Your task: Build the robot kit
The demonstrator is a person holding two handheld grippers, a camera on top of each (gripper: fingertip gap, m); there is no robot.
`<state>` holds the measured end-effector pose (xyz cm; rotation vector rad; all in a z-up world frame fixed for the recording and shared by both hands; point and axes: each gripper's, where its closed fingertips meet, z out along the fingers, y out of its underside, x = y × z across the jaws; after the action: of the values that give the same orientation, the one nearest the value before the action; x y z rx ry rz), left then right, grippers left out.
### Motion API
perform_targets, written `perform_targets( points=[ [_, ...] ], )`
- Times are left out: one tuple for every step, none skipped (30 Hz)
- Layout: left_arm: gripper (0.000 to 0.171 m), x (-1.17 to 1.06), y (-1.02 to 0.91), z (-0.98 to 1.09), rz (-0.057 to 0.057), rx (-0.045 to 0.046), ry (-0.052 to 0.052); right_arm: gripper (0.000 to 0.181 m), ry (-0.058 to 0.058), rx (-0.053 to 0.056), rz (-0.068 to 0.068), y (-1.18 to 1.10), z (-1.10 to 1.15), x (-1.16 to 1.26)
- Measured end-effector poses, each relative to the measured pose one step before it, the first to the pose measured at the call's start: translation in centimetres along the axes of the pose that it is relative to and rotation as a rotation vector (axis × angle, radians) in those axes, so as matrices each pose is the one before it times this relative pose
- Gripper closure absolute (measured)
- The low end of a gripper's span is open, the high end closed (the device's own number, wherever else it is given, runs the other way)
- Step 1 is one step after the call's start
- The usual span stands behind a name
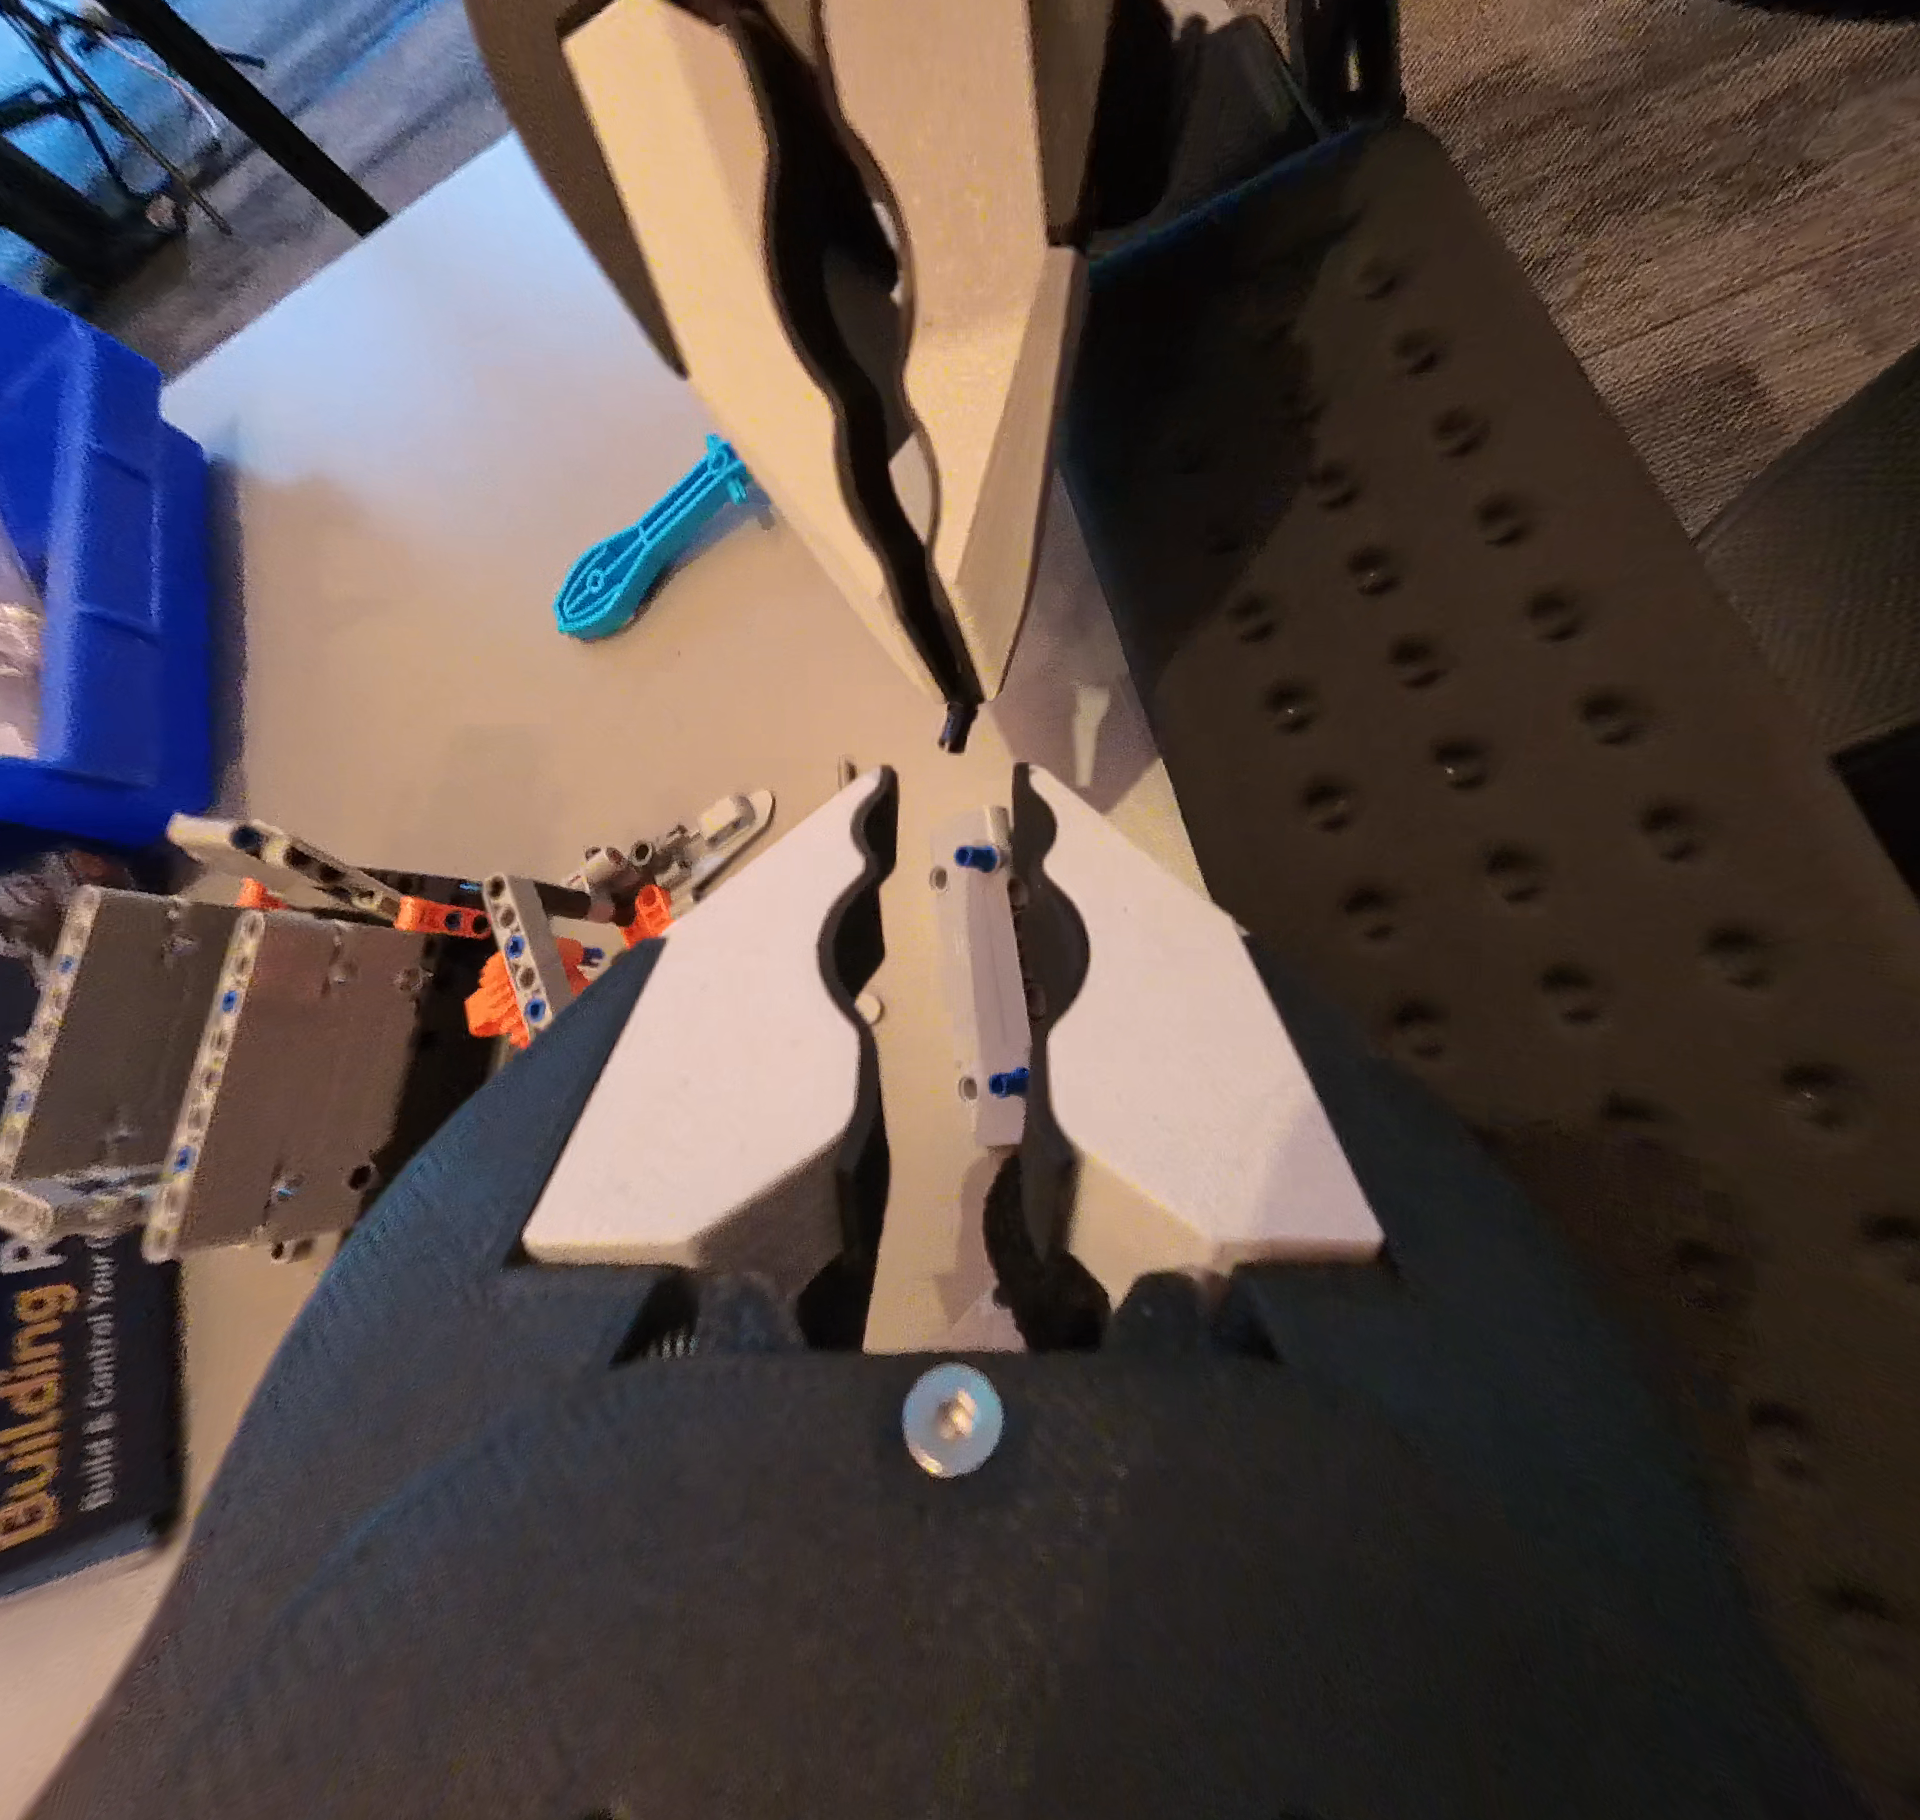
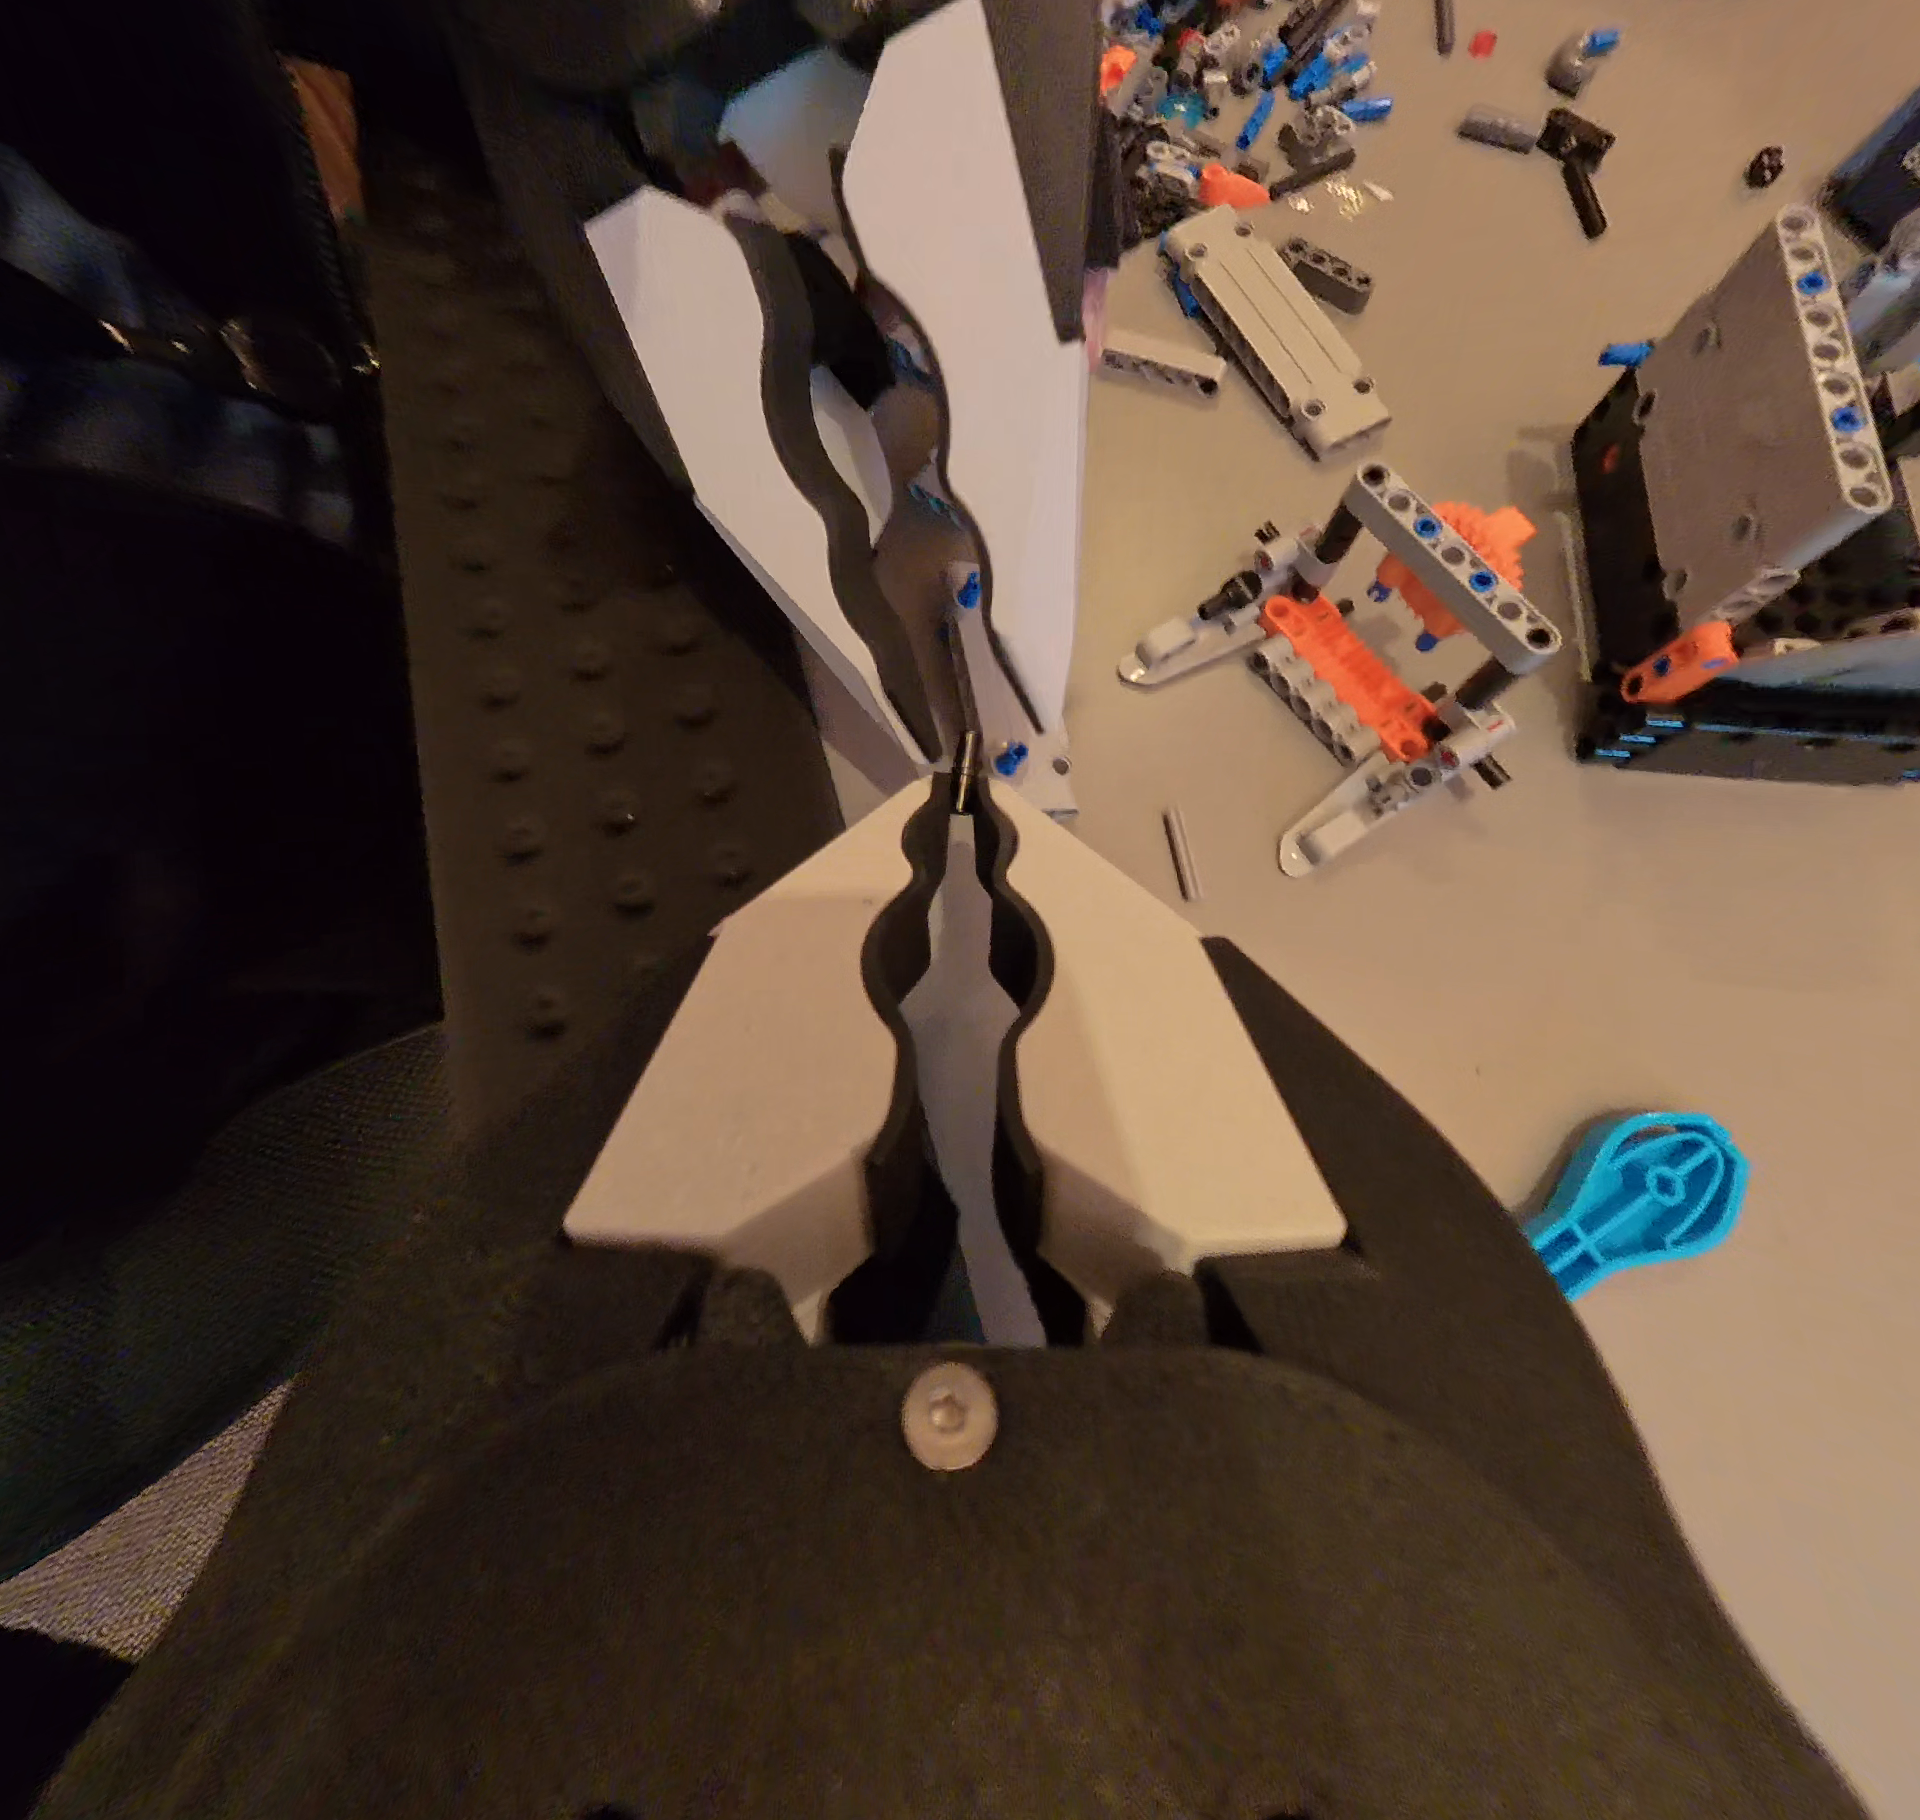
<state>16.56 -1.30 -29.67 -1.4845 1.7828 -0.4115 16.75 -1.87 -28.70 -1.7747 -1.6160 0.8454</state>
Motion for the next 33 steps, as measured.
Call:
perform_targets(
  points=[
    [0.156,-0.038,-0.164,-0.04,0.0326,-0.00088,-0.0252,0.179,-0.0138,0.0046,0.0054,-0.256,-0.041,-0.188],
    [0.162,-0.045,-0.294,-0.13,0.0321,0.00746,-0.0246,0.179,-0.0114,0.0,0.0084,-0.116,0.003,-0.129],
    [0.168,0.104,-0.381,-0.162,0.0225,0.0127,-0.0097,0.179,-0.0026,-0.0033,0.0067,-0.023,0.031,0.021],
    [0.168,-0.042,-0.095,-0.04,0.0132,-0.00456,-0.0133,0.179,-0.0025,0.0,0.0044,-0.034,0.015,0.002],
    [0.168,-0.063,0.024,0.007,0.0156,-0.00693,-0.0137,0.179,-0.0007,0.0026,0.0051,-0.042,-0.019,0.024],
    [0.168,-0.028,-0.063,-0.037,0.0123,0.00319,-0.0102,0.179,-0.0054,0.0034,0.0091,-0.039,-0.025,-0.018],
    [0.168,-0.018,-0.052,-0.059,0.0058,0.00252,-0.0066,0.179,-0.0056,0.0066,0.0086,-0.073,-0.047,-0.038],
    [0.167,-0.091,-0.079,-0.077,0.0093,0.00144,-0.0102,0.179,-0.0051,0.0067,0.0071,-0.083,-0.052,-0.031],
    [0.166,-0.096,-0.113,-0.09,0.0113,0.00092,-0.012,0.179,-0.0078,0.0019,0.0081,-0.043,-0.055,-0.07],
    [0.165,-0.016,-0.067,-0.043,0.0142,-0.00183,-0.0094,0.179,-0.0041,0.0019,0.0033,-0.069,-0.077,-0.031],
    [0.166,0.084,-0.031,0.016,0.019,-0.00625,-0.0049,0.179,-0.0043,0.0046,0.0012,-0.133,-0.068,-0.043],
    [0.167,-0.047,-0.012,0.016,0.0178,-0.00726,-0.0155,0.179,-0.0063,0.0017,0.0038,-0.094,-0.026,-0.068],
    [0.168,-0.072,0.029,0.007,0.0119,-0.00716,-0.0123,0.179,0.0025,-0.0014,0.0047,-0.029,-0.003,0.086],
    [0.169,-0.12,0.087,-0.004,-0.0012,-0.0062,-0.0087,0.179,0.0055,0.0067,0.0056,-0.113,-0.037,0.131],
    [0.169,-0.131,0.002,-0.055,-0.0063,0.00371,-0.0048,0.179,0.0027,0.0149,0.0087,-0.183,-0.081,0.084],
    [0.169,-0.245,-0.047,-0.129,-0.0083,0.0072,-0.0097,0.178,0.0049,0.0253,0.0116,-0.302,-0.133,0.128],
    [0.169,-0.317,-0.077,-0.146,-0.0096,0.007,-0.0127,0.178,0.0042,0.0308,0.0148,-0.333,-0.152,0.129],
    [0.169,-0.276,-0.116,-0.137,-0.0087,0.0062,-0.0104,0.178,0.0011,0.0296,0.0153,-0.274,-0.13,0.066],
    [0.169,-0.282,-0.112,-0.114,-0.0062,0.005,-0.0154,0.178,0.0011,0.0279,0.0161,-0.225,-0.089,0.063],
    [0.169,-0.191,-0.071,-0.076,0.0008,0.00081,-0.0142,0.177,-0.0019,0.0272,0.0162,-0.202,-0.061,0.029],
    [0.169,-0.089,-0.061,-0.053,0.0042,0.00094,-0.01,0.177,-0.0015,0.0206,0.0097,-0.092,-0.038,0.016],
    [0.169,-0.125,-0.03,-0.017,-0.0002,-0.00071,-0.0125,0.176,0.0038,0.0214,0.0064,-0.114,-0.068,0.071],
    [0.17,-0.106,-0.102,-0.032,-0.0008,0.0039,-0.0101,0.176,-0.0064,0.0189,0.0108,-0.097,-0.057,-0.072],
    [0.17,-0.044,-0.156,-0.041,0.0001,0.00592,-0.0059,0.174,-0.0124,0.0151,0.008,-0.081,-0.01,-0.189],
    [0.17,-0.014,-0.21,-0.045,0.0008,0.00608,-0.0038,0.174,-0.0059,0.0138,0.0037,-0.093,0.036,-0.13],
    [0.17,-0.122,0.033,0.017,0.0026,-0.00798,-0.011,0.175,0.0034,0.0138,0.0044,-0.094,0.007,0.037],
    [0.17,-0.051,0.001,-0.005,0.007,-0.00051,-0.0073,0.176,0.0001,0.0112,0.0084,-0.058,-0.013,0.037],
    [0.17,-0.053,0.001,-0.012,0.0002,0.00008,-0.0042,0.176,-0.0008,0.0153,0.0068,-0.092,-0.011,0.025],
    [0.17,-0.096,-0.04,-0.035,-0.0014,0.00123,-0.0047,0.176,-0.0044,0.018,0.0109,-0.116,-0.034,0.005],
    [0.17,0.005,-0.047,-0.025,0.0002,0.00149,0.0013,0.178,-0.0077,0.0135,0.0132,-0.049,-0.048,-0.001],
    [0.17,0.036,0.014,0.05,0.0026,-0.00332,0.0001,0.178,-0.0038,0.0067,0.0061,0.033,-0.035,0.035],
    [0.169,0.019,0.086,0.092,0.0088,-0.00692,-0.0029,0.179,0.0016,0.0042,0.0022,0.038,-0.019,0.063],
    [0.169,0.094,0.086,0.054,0.0094,-0.00437,0.0066,0.179,0.0026,-0.002,-0.0023,0.102,0.016,0.037]
  ],
)
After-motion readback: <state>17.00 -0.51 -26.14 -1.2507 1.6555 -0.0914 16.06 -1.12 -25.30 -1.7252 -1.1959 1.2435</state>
